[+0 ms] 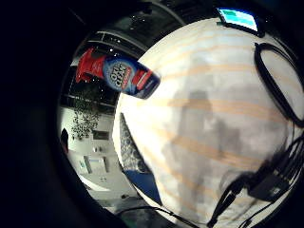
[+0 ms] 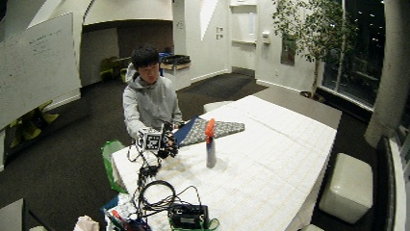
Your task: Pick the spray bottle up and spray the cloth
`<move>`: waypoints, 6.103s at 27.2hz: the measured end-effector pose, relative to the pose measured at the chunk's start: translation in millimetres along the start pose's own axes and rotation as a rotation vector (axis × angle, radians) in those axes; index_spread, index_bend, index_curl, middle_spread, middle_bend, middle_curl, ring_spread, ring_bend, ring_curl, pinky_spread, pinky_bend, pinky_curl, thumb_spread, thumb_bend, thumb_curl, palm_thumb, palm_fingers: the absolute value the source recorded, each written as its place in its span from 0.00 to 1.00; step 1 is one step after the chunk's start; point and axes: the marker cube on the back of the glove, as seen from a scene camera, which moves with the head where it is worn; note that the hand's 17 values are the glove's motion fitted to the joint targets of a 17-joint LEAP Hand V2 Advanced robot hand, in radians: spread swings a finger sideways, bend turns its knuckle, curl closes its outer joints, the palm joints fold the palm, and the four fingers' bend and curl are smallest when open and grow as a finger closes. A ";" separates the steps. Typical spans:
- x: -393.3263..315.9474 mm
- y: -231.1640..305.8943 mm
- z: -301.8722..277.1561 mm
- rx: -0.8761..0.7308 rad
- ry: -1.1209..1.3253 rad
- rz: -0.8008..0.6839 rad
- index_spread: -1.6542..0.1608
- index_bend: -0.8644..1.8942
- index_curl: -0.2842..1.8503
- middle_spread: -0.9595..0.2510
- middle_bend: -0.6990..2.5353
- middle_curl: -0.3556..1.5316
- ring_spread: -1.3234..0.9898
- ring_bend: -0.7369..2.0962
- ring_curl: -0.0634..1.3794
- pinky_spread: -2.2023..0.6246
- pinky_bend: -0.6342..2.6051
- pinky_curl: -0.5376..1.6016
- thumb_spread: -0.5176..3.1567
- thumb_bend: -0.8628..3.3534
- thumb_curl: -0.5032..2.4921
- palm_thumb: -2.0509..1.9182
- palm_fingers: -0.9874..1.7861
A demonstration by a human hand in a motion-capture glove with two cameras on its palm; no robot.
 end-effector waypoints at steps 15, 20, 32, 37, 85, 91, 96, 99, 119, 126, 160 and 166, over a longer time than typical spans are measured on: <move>19.1 -62.9 6.0 -0.077 -0.028 0.087 0.71 0.34 0.19 0.82 0.27 0.34 0.60 0.35 0.23 0.87 0.36 0.42 0.38 0.20 0.30 0.70 0.31; 20.4 -84.8 8.8 -0.210 -0.074 0.052 0.71 0.35 0.19 0.82 0.27 0.35 0.60 0.34 0.23 0.87 0.35 0.41 0.38 0.20 0.29 0.70 0.32; 8.3 -133.7 25.1 -0.583 -0.051 -0.011 0.69 0.36 0.20 0.77 0.28 0.35 0.59 0.33 0.22 0.87 0.34 0.41 0.36 0.20 0.29 0.70 0.33; 7.8 -146.4 42.8 -0.718 -0.037 -0.016 0.68 0.36 0.20 0.73 0.27 0.35 0.59 0.32 0.22 0.87 0.33 0.41 0.36 0.20 0.29 0.71 0.32; -222.0 -11.7 167.4 -0.804 1.025 -0.189 0.82 0.47 0.36 0.71 0.39 0.44 0.50 0.41 0.33 0.69 0.30 0.43 0.20 0.20 0.38 0.77 0.85; -165.2 14.1 213.5 -0.853 1.136 -0.094 0.82 0.47 0.36 0.71 0.39 0.44 0.50 0.41 0.33 0.69 0.31 0.43 0.19 0.20 0.39 0.77 0.85; -149.8 27.4 225.5 -0.902 1.141 -0.095 0.82 0.47 0.37 0.71 0.39 0.44 0.50 0.41 0.33 0.69 0.31 0.43 0.19 0.20 0.39 0.77 0.85; -161.0 32.6 225.0 -0.874 1.160 -0.103 0.82 0.47 0.37 0.71 0.39 0.44 0.50 0.41 0.33 0.69 0.31 0.43 0.19 0.20 0.39 0.77 0.85; -158.4 38.9 257.1 -0.883 1.214 -0.153 0.82 0.47 0.38 0.71 0.40 0.44 0.50 0.41 0.34 0.69 0.31 0.43 0.19 0.20 0.40 0.77 0.85; -223.9 41.8 277.3 -0.829 0.802 -0.260 0.82 0.47 0.38 0.71 0.40 0.44 0.50 0.41 0.34 0.69 0.31 0.43 0.19 0.20 0.41 0.76 0.85; -270.7 73.8 502.7 -0.648 -0.180 -0.326 0.82 0.41 0.37 0.73 0.36 0.43 0.50 0.41 0.34 0.68 0.34 0.44 0.25 0.19 0.40 0.76 0.82; -289.0 66.5 518.6 -0.582 -0.234 -0.314 0.79 0.33 0.36 0.75 0.31 0.41 0.52 0.37 0.35 0.75 0.34 0.47 0.31 0.18 0.37 0.72 0.51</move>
